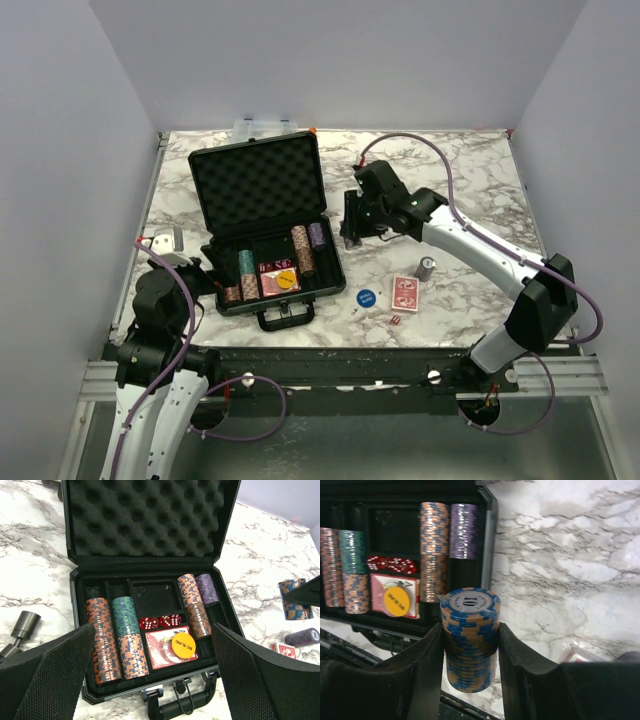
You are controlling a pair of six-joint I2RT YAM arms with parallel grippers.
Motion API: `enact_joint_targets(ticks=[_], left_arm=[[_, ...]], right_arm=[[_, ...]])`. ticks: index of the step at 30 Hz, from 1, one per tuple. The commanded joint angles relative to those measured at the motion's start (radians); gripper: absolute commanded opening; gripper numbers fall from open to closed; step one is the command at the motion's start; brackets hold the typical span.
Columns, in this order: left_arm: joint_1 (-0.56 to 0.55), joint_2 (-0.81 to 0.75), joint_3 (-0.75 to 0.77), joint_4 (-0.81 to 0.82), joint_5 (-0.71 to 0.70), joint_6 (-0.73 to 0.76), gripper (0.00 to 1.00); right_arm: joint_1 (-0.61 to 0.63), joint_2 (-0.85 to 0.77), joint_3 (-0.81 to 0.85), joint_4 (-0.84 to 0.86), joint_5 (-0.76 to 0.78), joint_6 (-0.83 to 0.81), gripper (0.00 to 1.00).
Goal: Pack up texas hold em set
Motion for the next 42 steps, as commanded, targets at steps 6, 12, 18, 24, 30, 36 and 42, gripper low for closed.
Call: enact_joint_targets(ticks=[6,12,18,24,30,36,42], left_arm=[[-0.004,-0.011,-0.008,-0.016,-0.011,0.013,0.98],[-0.005,-0.009,-0.007,-0.016,-0.01,0.013,0.98],[-0.004,-0.006,-0.008,-0.016,-0.008,0.013,0.98],[-0.004,-0.003,-0.008,-0.016,-0.01,0.013,0.98],[-0.005,-0.001,-0.008,-0.016,-0.01,0.013,0.98],[-0.005,0.006,-0.006,-0.015,-0.008,0.013,0.98],[-0.004,0.018,-0.004,-0.014,-0.004,0.015,0.98]], right_arm=[[0.057,0.095,0.109,0.023,-0.045,0.006,0.11],[0.072,0.145,0.112,0.06,-0.045,0.016,0.11],[0.081,0.197,0.105,0.085,-0.045,0.022,0.11],[0.094,0.239,0.102,0.11,-0.045,0.032,0.11],[0.104,0.275,0.105,0.115,-0.038,0.055,0.14],[0.111,0.309,0.101,0.122,-0.021,0.076,0.17],[0.12,0.332,0.1,0.122,-0.007,0.092,0.18]])
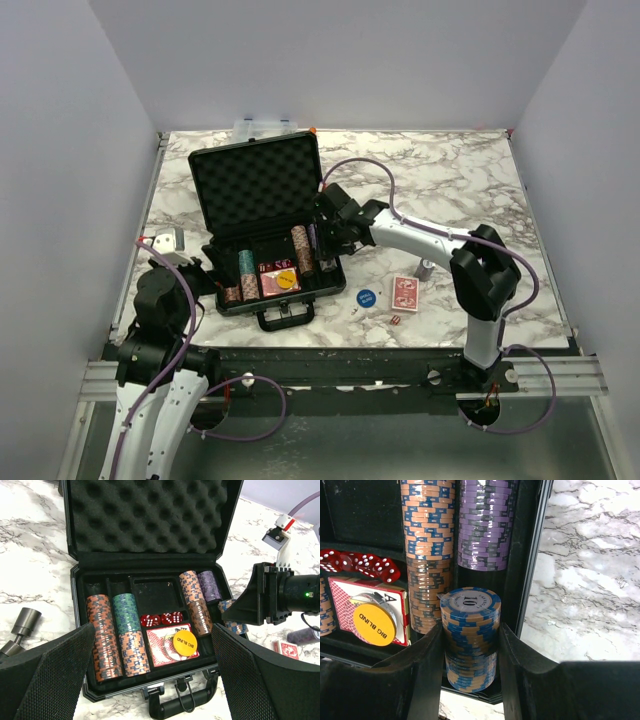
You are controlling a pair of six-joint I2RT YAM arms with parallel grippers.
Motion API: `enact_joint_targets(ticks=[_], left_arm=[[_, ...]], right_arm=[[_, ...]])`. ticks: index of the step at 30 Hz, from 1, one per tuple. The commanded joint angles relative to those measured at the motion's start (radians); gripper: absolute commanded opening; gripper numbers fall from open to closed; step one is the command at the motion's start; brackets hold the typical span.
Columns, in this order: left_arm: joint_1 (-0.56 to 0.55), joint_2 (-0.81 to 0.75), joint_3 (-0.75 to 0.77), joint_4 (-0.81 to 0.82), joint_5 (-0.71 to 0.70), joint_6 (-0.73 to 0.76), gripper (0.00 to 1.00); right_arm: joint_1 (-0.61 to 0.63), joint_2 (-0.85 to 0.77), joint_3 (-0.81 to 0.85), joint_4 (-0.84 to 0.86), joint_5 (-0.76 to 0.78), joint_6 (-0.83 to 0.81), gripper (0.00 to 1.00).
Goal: Pack up texas hold em set
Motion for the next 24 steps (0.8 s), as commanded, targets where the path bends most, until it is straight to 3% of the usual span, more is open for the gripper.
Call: enact_joint_targets(ticks=[1,18,22,24], left_arm=[[-0.004,0.012,-0.004,-0.005,-0.004,0.01,0.98],[-0.004,0.025,-0.003,-0.005,0.0,0.013,0.98],[-0.004,0.026,-0.002,-0.005,0.001,0.014,0.98],[-0.004,0.026,-0.003,-0.005,0.003,0.014,0.98]], right_arm=[[0.016,0.016,0.026,0.042,0.015,0.028,0.19],[0.018,0.04,0.037,0.046,0.054,0.042,0.27],[0.018,0.044,0.046,0.042,0.064,0.039,0.38],[0.02,0.044,0.053,0.038,0.058,0.034,0.48]])
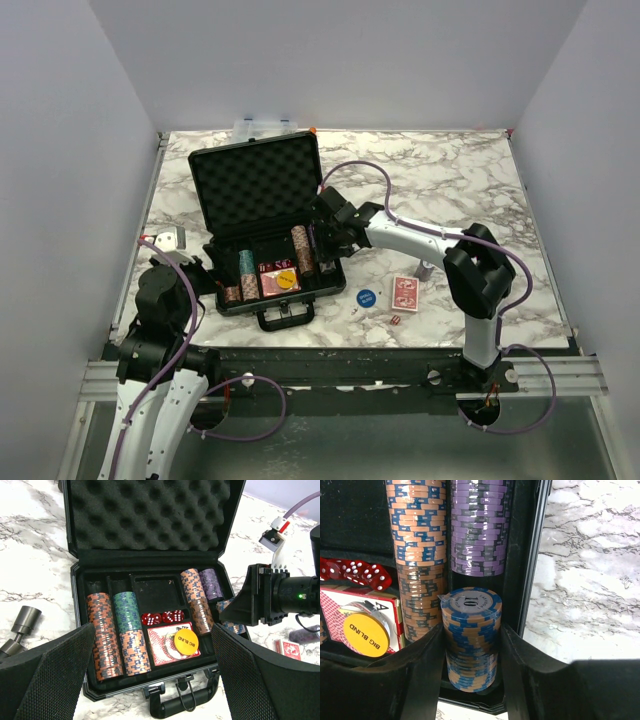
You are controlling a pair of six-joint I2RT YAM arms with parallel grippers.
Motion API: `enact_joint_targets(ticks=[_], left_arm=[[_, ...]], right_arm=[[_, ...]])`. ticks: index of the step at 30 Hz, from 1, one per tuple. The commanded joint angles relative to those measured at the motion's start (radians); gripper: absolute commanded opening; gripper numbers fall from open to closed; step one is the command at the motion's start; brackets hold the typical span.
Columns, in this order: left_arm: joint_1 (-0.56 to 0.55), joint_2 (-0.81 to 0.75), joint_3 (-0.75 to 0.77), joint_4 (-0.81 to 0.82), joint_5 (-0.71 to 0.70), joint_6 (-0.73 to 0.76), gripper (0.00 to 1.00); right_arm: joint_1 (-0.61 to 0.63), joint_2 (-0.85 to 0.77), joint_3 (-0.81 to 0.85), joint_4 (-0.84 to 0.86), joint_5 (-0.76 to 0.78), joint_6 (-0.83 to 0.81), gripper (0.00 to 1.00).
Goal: Pack up texas hold em set
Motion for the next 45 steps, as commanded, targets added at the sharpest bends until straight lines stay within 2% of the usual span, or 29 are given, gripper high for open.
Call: enact_joint_targets(ticks=[1,3,5,11,16,19,25,30,45], left_arm=[[-0.004,0.007,-0.004,-0.005,0.003,0.011,0.98],[-0.004,0.006,-0.003,-0.005,0.003,0.011,0.98],[-0.005,0.008,-0.003,-0.005,0.003,0.011,0.98],[-0.004,0.01,-0.002,-0.005,0.005,0.01,0.98],[-0.004,0.014,-0.002,-0.005,0.003,0.011,0.98],[-0.004,0.02,-0.001,-0.005,0.003,0.011,0.98],[-0.004,0.023,-0.001,-0.005,0.003,0.011,0.98],[-0.004,0.017,-0.002,-0.005,0.002,0.01,0.98],[-0.004,0.008,-0.003,-0.005,-0.001,0.011,0.98]], right_arm=[[0.007,0.006,0.056,0.03,0.019,-0.001,0.52],[0.009,-0.001,0.063,0.024,0.021,-0.009,0.6],[0.008,-0.01,0.072,0.018,0.02,-0.016,0.63],[0.02,-0.068,0.089,0.002,-0.008,-0.04,0.64],[0.034,-0.129,0.032,0.01,-0.02,-0.052,0.62],[0.043,-0.166,-0.022,0.028,-0.028,-0.054,0.57],[0.057,-0.2,-0.13,0.061,-0.042,-0.035,0.33],[0.074,-0.186,-0.169,0.077,-0.038,-0.017,0.22],[0.082,-0.123,-0.208,0.107,0.014,0.011,0.15]])
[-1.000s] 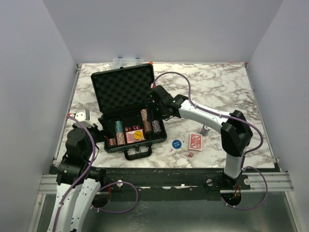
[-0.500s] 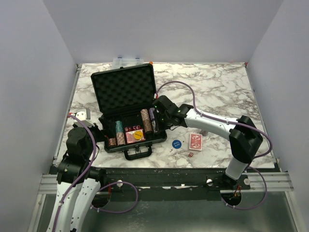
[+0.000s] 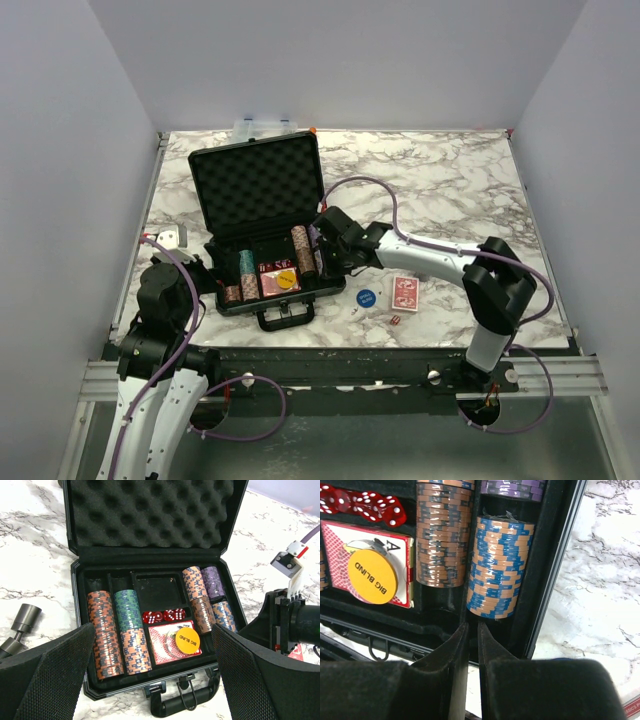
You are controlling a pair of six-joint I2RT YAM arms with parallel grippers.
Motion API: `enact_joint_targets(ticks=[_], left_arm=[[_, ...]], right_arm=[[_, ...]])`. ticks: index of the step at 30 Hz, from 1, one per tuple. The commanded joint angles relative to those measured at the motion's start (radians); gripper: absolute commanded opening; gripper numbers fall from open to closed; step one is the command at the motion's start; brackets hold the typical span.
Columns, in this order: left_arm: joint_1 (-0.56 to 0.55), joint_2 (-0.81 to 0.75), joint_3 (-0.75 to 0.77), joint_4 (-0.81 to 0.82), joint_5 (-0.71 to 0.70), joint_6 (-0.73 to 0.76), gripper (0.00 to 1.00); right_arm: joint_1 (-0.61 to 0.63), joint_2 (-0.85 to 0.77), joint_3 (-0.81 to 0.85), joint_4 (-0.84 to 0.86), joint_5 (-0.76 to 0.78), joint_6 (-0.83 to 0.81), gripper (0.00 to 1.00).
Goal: Pack up texas hold em set
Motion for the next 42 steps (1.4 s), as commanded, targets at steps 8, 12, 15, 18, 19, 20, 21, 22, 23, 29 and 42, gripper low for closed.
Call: enact_joint_targets(ticks=[8,12,15,18,19,20,21,22,23,29,42], left_arm=[[-0.004,-0.006,-0.003,-0.004,-0.001,0.011,0.98],[-0.005,-0.004,-0.004,-0.004,0.0,0.011,0.98],[-0.005,0.002,-0.004,-0.003,0.0,0.011,0.98],[-0.004,0.005,-0.003,-0.003,0.0,0.011,0.98],[-0.004,0.004,-0.003,-0.004,-0.001,0.012,0.98],[-0.004,0.005,-0.003,-0.004,-0.001,0.013,0.98],[-0.004,0.004,-0.003,-0.004,-0.003,0.012,0.98],[-0.004,0.005,-0.002,-0.004,-0.003,0.013,0.98],[-0.004,0.005,-0.003,-0.003,-0.003,0.013,0.98],[-0.004,0.005,-0.003,-0.004,-0.003,0.012,0.98],[-0.004,-0.002,-0.002,-0.004,0.013,0.012,0.98]], right_arm=[[0.008,0.063,0.014,0.008,0.09,0.012,0.15],[0.007,0.076,0.033,-0.001,0.118,0.005,0.15],[0.007,0.095,0.062,-0.013,0.14,-0.004,0.15],[0.007,0.117,0.092,-0.021,0.152,-0.01,0.15],[0.007,0.122,0.102,-0.022,0.157,-0.013,0.15],[0.007,0.13,0.111,-0.021,0.163,-0.015,0.15],[0.007,0.138,0.122,-0.024,0.17,-0.017,0.15],[0.007,0.146,0.132,-0.028,0.174,-0.019,0.15],[0.007,0.154,0.144,-0.033,0.179,-0.021,0.15],[0.007,0.17,0.166,-0.045,0.172,-0.02,0.15],[0.007,0.066,0.219,-0.135,0.153,-0.043,0.2]])
